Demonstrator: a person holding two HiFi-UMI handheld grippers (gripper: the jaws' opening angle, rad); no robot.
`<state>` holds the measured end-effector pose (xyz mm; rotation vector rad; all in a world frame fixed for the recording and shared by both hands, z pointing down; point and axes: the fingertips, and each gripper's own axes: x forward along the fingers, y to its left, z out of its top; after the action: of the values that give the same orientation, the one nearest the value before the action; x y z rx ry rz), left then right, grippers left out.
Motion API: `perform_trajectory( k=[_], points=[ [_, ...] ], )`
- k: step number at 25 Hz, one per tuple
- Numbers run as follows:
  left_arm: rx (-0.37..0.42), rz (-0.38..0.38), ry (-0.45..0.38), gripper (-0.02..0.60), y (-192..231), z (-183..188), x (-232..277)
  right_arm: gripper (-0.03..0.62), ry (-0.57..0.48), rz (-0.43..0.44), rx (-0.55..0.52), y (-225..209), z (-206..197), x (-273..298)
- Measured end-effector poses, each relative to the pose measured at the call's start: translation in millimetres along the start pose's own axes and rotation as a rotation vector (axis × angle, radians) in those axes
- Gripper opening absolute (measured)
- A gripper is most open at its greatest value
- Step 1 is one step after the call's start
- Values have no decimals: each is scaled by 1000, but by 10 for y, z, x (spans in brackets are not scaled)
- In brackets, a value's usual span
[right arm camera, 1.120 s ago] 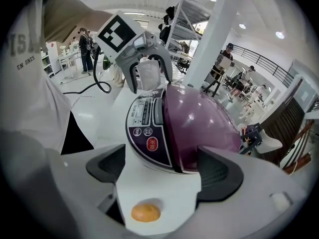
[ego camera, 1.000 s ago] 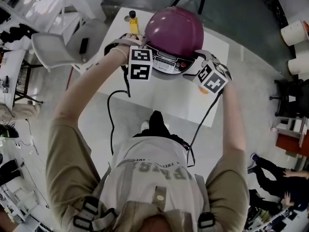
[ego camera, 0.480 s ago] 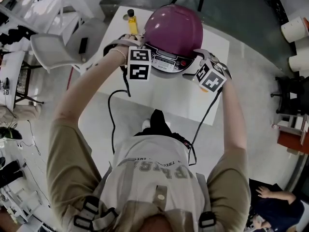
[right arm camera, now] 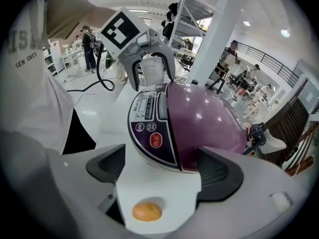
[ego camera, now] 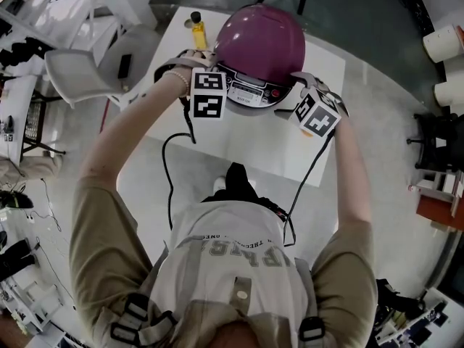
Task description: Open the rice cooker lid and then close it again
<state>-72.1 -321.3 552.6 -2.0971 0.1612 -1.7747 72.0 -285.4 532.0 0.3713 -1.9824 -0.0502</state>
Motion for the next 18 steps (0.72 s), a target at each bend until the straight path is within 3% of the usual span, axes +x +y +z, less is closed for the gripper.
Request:
perform_trajectory(
  k=[18],
  points=[
    [12,-51,34,468,-29,-16,15,445,45,26,-41,60,-70,53]
  ],
)
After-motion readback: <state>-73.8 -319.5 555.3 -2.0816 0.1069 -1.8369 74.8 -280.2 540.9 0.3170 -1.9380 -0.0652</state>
